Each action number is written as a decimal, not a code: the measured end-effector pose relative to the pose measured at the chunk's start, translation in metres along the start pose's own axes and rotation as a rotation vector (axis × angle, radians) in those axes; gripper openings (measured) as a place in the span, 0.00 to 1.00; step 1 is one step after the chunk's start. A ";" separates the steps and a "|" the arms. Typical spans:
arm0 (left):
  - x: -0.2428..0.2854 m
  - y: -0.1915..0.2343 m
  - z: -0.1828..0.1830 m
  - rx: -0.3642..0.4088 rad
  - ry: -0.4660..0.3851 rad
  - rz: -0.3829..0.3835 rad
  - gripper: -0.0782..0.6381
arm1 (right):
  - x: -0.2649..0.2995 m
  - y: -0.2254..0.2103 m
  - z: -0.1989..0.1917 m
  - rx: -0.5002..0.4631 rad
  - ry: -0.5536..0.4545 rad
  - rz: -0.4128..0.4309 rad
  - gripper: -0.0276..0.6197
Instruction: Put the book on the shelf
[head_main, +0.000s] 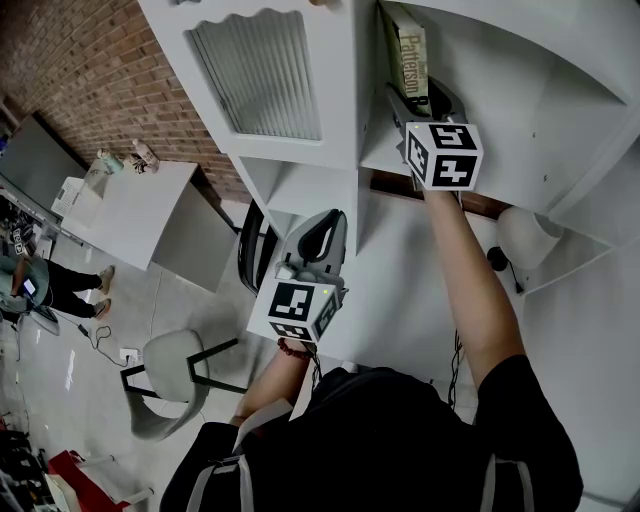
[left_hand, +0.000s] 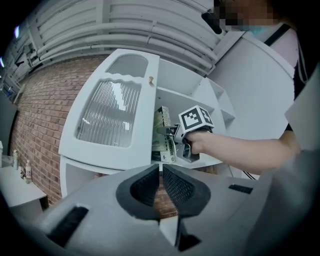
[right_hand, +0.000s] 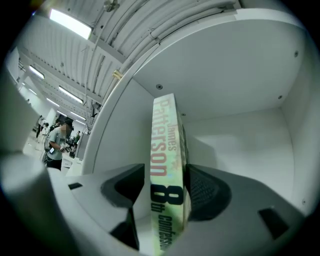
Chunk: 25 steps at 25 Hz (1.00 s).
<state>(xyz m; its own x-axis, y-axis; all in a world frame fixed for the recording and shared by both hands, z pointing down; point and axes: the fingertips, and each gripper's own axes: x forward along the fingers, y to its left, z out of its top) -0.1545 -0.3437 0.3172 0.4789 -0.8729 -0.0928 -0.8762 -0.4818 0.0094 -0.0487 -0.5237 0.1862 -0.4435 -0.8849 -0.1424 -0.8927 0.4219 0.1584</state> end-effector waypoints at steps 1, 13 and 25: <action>0.000 0.000 0.000 -0.001 0.001 0.003 0.16 | -0.001 0.002 0.001 0.006 -0.004 0.010 0.41; -0.009 -0.004 0.001 0.005 0.006 0.025 0.16 | -0.007 0.028 0.010 0.015 -0.016 0.087 0.41; -0.016 -0.025 0.006 0.026 0.007 0.007 0.16 | -0.043 0.024 0.011 0.048 -0.041 0.122 0.31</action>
<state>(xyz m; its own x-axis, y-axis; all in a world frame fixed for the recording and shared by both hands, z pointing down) -0.1410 -0.3173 0.3129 0.4727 -0.8770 -0.0863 -0.8808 -0.4732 -0.0161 -0.0516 -0.4734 0.1849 -0.5508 -0.8181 -0.1652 -0.8344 0.5355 0.1302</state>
